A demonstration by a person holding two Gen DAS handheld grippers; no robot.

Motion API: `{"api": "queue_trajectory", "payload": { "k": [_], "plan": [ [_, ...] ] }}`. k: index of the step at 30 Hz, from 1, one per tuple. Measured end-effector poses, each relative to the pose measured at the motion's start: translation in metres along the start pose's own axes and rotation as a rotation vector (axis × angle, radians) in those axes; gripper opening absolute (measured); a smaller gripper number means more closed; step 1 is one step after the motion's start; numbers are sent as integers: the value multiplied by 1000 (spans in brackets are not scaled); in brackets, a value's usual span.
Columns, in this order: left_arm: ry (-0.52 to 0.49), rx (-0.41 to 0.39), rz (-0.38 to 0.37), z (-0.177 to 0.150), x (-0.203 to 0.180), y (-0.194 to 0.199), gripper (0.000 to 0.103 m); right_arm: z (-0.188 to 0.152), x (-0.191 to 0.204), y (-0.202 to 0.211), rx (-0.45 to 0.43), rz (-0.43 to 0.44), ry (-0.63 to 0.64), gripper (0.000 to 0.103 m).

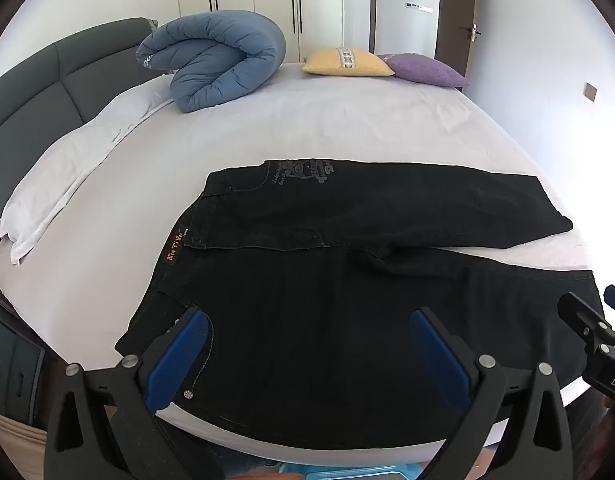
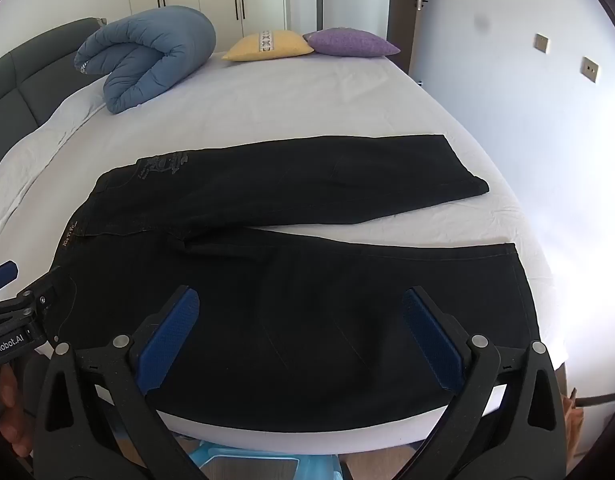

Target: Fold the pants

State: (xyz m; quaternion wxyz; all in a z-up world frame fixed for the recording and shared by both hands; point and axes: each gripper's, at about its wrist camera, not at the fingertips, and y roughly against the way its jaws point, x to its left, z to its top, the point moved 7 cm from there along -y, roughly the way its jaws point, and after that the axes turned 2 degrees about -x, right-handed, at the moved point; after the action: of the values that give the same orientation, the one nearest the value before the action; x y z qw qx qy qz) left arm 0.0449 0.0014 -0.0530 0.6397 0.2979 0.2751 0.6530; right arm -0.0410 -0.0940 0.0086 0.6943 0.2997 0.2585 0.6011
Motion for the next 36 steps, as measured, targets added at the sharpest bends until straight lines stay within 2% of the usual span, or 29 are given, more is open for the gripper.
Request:
{"api": "queue_trajectory", "payload": {
  "k": [36],
  "plan": [
    [9, 7, -3, -8, 5, 0, 103, -1, 10, -1, 6, -1, 2, 103]
  ]
}}
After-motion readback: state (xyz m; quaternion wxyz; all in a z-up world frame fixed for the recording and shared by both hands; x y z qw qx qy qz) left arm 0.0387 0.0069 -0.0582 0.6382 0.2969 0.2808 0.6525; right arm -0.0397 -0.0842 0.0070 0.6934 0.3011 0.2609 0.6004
